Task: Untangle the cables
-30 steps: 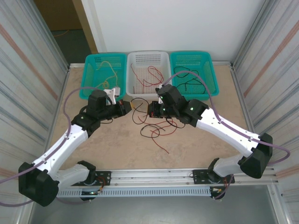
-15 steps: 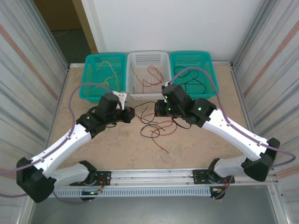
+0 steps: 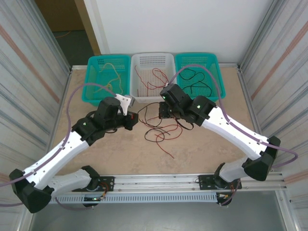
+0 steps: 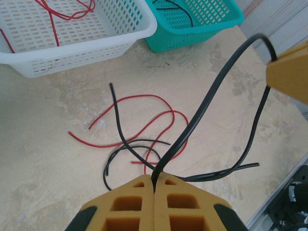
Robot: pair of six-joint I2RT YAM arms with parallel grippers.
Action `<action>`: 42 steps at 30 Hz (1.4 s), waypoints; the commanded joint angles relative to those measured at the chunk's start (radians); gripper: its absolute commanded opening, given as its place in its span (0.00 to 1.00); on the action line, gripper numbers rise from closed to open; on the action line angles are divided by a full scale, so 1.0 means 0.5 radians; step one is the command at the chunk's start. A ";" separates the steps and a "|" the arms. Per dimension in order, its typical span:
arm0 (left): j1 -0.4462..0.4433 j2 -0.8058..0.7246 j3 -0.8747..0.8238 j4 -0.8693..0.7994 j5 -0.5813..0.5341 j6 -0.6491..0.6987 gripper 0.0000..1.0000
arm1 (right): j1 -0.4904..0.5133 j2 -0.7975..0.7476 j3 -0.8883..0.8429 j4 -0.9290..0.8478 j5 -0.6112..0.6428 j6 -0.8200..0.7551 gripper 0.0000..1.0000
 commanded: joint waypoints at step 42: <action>0.575 -0.002 -0.652 1.311 0.927 -1.555 0.38 | -0.214 -0.587 -0.768 1.252 -0.851 0.406 0.00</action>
